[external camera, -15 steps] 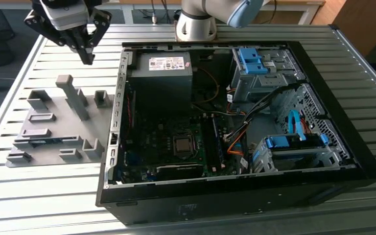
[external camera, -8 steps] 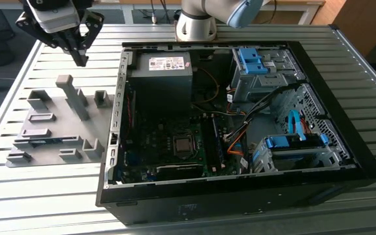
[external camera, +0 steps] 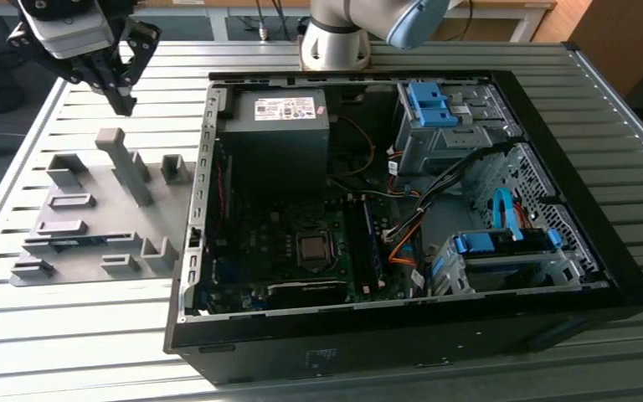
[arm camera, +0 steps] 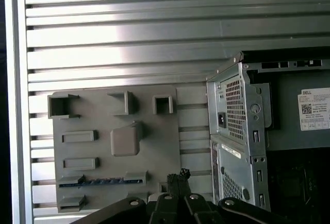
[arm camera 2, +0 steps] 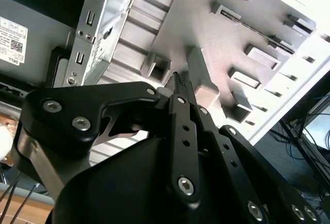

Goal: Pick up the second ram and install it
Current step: 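Reach for the second ram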

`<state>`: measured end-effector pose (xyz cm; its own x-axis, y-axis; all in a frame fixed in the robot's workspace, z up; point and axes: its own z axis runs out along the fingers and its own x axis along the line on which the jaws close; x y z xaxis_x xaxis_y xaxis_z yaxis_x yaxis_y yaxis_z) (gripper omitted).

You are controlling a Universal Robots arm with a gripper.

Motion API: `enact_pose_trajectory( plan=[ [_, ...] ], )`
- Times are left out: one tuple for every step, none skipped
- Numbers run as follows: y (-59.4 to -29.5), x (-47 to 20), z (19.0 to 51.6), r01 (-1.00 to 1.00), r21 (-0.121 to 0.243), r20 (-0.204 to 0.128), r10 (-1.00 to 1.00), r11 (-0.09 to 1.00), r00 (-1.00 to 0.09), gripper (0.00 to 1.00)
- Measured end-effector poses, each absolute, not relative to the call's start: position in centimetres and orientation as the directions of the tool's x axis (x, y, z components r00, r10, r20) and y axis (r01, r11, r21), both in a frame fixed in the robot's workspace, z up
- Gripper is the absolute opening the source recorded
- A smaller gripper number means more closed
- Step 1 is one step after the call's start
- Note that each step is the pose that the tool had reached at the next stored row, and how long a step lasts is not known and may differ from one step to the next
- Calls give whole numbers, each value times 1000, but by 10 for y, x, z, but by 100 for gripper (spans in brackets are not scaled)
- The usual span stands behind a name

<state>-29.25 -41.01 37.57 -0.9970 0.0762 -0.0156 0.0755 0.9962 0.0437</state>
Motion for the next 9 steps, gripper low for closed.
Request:
enact_pose_trajectory(
  plan=[
    [-411,-294,376,75,44,-16,76,996,-997,11],
    [-412,-295,375,75,44,-16,76,996,-997,11],
    [-414,-297,375,75,44,-15,76,996,-997,11],
    [-415,-298,375,76,44,-15,76,996,-997,11],
    [-416,-299,375,76,44,-16,76,996,-997,11],
    [-417,-301,374,76,44,-16,76,996,-997,11],
    [-418,-302,374,75,44,-16,76,996,-997,11],
    [-418,-303,374,75,44,-16,76,996,-997,11],
    [-419,-305,374,75,44,-15,76,996,-997,11]
  ],
)
